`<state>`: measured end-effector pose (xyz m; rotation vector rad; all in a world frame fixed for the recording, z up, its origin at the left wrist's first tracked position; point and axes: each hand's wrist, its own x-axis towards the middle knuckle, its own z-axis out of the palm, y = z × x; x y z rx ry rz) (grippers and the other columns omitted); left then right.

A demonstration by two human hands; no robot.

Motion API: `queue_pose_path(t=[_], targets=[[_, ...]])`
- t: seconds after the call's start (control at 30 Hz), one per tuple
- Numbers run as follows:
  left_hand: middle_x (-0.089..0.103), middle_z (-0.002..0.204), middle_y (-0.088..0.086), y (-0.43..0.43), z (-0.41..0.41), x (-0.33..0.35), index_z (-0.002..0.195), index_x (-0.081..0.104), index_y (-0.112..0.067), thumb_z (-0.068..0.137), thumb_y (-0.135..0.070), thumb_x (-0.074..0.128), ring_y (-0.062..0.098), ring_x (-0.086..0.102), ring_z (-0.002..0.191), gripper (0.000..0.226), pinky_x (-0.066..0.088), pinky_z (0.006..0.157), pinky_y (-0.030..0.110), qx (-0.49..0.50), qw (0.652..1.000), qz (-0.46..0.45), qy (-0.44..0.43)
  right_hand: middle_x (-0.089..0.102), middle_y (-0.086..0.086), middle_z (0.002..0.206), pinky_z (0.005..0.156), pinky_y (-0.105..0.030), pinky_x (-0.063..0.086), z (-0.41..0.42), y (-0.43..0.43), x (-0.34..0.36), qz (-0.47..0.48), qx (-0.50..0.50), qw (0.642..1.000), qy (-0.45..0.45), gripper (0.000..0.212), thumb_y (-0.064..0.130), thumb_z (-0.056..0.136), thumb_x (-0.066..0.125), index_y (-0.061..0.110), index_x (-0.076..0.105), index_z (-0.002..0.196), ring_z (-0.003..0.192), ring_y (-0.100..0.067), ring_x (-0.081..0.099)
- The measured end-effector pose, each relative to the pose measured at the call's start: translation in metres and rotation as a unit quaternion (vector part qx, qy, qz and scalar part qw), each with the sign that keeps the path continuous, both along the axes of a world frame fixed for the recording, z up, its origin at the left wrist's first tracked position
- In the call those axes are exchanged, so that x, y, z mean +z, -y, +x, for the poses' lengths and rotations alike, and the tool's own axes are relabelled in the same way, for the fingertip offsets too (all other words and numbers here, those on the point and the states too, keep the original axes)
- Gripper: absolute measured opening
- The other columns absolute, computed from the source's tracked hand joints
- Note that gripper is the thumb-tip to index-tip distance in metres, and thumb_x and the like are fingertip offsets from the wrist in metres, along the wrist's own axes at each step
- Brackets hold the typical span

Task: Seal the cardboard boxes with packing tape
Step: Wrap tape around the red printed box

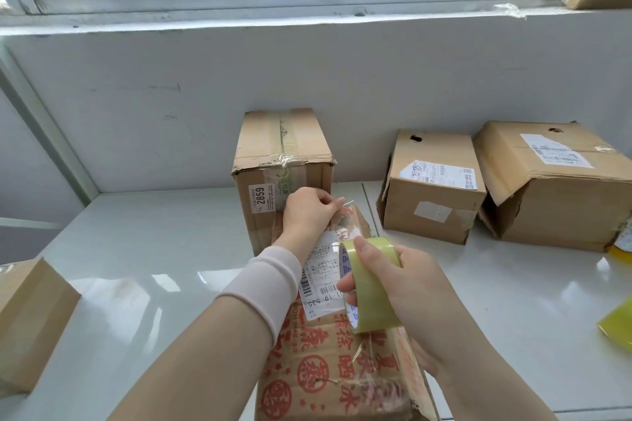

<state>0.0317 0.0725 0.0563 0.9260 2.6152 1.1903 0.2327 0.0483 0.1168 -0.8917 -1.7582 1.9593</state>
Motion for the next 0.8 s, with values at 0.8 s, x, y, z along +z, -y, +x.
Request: queue_pose_path(t=[0.8], targets=[[0.070, 0.101, -0.004, 0.022, -0.006, 0.003, 0.107, 0.070, -0.032, 0.086, -0.060, 0.054, 0.019, 0.063, 0.100, 0.038, 0.039, 0.069, 0.024, 0.068, 0.984, -0.158, -0.050, 0.065, 0.000, 0.049, 0.039, -0.014, 0.044, -0.002, -0.007, 0.009, 0.025, 0.000, 0.998, 0.050, 0.031, 0.033, 0.089, 0.059, 0.006, 0.059, 0.074, 0.037, -0.007, 0.054]])
